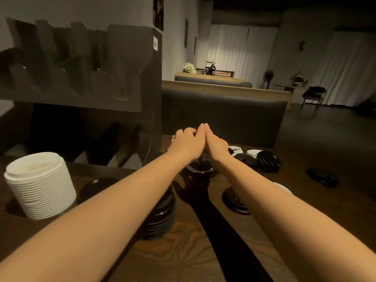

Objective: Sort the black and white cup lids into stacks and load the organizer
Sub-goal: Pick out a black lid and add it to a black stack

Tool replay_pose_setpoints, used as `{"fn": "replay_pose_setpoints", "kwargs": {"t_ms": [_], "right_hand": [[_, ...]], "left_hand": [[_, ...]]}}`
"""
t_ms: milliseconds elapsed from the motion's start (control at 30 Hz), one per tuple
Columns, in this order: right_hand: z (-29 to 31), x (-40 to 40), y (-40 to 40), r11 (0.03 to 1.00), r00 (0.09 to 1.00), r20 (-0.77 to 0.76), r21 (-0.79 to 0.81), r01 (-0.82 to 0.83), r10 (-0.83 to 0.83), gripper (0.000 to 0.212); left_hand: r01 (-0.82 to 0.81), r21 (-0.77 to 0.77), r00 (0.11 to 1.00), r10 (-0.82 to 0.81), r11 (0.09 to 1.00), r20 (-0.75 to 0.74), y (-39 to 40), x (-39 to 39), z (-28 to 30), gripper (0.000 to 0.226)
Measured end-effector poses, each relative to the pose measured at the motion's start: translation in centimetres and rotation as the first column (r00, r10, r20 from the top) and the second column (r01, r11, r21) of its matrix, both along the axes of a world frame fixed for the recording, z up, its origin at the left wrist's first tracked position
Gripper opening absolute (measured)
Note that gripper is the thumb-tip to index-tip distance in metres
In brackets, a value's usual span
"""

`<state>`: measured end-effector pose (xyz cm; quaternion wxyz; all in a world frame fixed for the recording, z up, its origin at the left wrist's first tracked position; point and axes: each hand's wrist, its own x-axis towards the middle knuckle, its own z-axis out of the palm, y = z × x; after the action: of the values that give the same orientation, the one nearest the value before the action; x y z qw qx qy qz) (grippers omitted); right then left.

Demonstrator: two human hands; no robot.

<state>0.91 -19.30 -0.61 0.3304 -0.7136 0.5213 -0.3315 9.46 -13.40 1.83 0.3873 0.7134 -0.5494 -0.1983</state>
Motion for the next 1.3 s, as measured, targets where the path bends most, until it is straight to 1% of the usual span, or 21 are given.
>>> {"fn": "replay_pose_setpoints", "kwargs": {"t_ms": [100,200,233,333,367,433,500,567,633,733,800,833,900,1000,1067,1100,1133,1167,1233,1267,1300], "right_hand": [[-1.1,-2.8,-2.2,0.994,0.961,-0.264,-0.09,0.062,-0.084,0.052],[-1.8,-6.1,-4.2,0.991,0.95,-0.282,-0.035,0.127,-0.132,0.051],[-2.0,-7.5,-4.8,0.986,0.939,-0.301,-0.045,0.163,-0.169,0.05],[-3.3,-11.3,-7.1,0.961,0.89,-0.365,-0.057,0.272,-0.274,0.049],[-3.5,-12.5,-7.6,0.95,0.872,-0.385,-0.054,0.306,-0.303,0.051],[-3.6,-14.4,-8.2,0.934,0.87,-0.359,-0.007,0.358,-0.337,0.059],[-3.3,-16.1,-8.5,0.912,0.847,-0.37,-0.003,0.409,-0.381,0.068],[-3.6,-18.4,-9.4,0.881,0.777,-0.448,-0.053,0.471,-0.442,0.073],[-3.9,-20.9,-10.5,0.825,0.676,-0.534,-0.073,0.561,-0.507,0.077],[-4.7,-24.1,-12.1,0.732,0.569,-0.634,0.007,0.681,-0.524,0.083],[-5.4,-25.4,-13.0,0.672,0.55,-0.653,0.083,0.736,-0.521,0.086],[-5.8,-25.7,-13.5,0.661,0.545,-0.667,0.104,0.743,-0.507,0.087],[-6.2,-25.4,-13.9,0.71,0.53,-0.72,0.073,0.7,-0.449,0.088],[-5.6,-23.3,-14.0,0.814,0.556,-0.739,0.018,0.58,-0.38,0.082],[-4.9,-22.1,-14.4,0.852,0.553,-0.728,-0.083,0.517,-0.406,0.076],[-4.5,-21.8,-14.8,0.861,0.566,-0.702,-0.136,0.49,-0.433,0.072],[-4.4,-21.7,-15.3,0.871,0.6,-0.665,-0.164,0.463,-0.444,0.069],[-4.4,-21.8,-15.9,0.887,0.653,-0.627,-0.145,0.438,-0.425,0.066],[-4.7,-22.1,-16.7,0.931,0.778,-0.56,0.028,0.364,-0.287,0.063],[-5.0,-22.0,-17.1,0.942,0.82,-0.534,0.116,0.313,-0.207,0.063],[-5.3,-21.9,-17.1,0.95,0.837,-0.529,0.166,0.266,-0.142,0.062]], "left_hand": [[0.029,0.054,0.999,-0.03,0.998,0.028,-2.7,-3.1,-0.9,0.075],[0.064,0.112,0.979,-0.084,0.992,0.184,-5.1,-5.4,-1.5,0.067],[0.075,0.128,0.972,-0.101,0.989,0.21,-5.8,-6.1,-1.6,0.064],[0.069,0.224,0.963,-0.123,0.972,0.238,-7.7,-8.2,-1.8,0.068],[0.066,0.254,0.958,-0.132,0.965,0.254,-8.0,-9.2,-1.8,0.069],[0.068,0.293,0.934,-0.164,0.954,0.318,-8.9,-10.9,-2.0,0.07],[0.059,0.324,0.906,-0.187,0.944,0.38,-10.4,-12.2,-2.5,0.073],[0.039,0.356,0.885,-0.198,0.934,0.421,-12.3,-12.9,-2.8,0.076],[0.033,0.377,0.872,-0.211,0.926,0.442,-14.1,-13.2,-3.0,0.079],[0.011,0.409,0.864,-0.215,0.912,0.455,-17.1,-13.1,-3.3,0.082],[-0.005,0.439,0.861,-0.219,0.898,0.459,-19.6,-12.6,-4.0,0.086],[0.003,0.457,0.855,-0.239,0.89,0.46,-20.7,-12.4,-4.3,0.089],[0.057,0.508,0.844,-0.314,0.86,0.436,-22.6,-12.3,-5.2,0.091],[0.148,0.598,0.851,-0.409,0.787,0.328,-24.4,-12.3,-6.0,0.085],[0.169,0.617,0.862,-0.419,0.769,0.286,-25.2,-12.1,-6.3,0.083],[0.171,0.625,0.864,-0.42,0.762,0.277,-25.5,-12.0,-6.5,0.082],[0.18,0.636,0.857,-0.437,0.75,0.273,-25.6,-11.9,-6.6,0.08],[0.193,0.647,0.844,-0.461,0.738,0.274,-25.7,-11.9,-6.8,0.078],[0.207,0.642,0.802,-0.504,0.738,0.32,-25.5,-12.0,-7.5,0.073],[0.212,0.626,0.777,-0.517,0.751,0.358,-25.4,-12.1,-7.8,0.07],[0.21,0.611,0.761,-0.52,0.763,0.388,-25.2,-12.1,-8.2,0.068]]}}
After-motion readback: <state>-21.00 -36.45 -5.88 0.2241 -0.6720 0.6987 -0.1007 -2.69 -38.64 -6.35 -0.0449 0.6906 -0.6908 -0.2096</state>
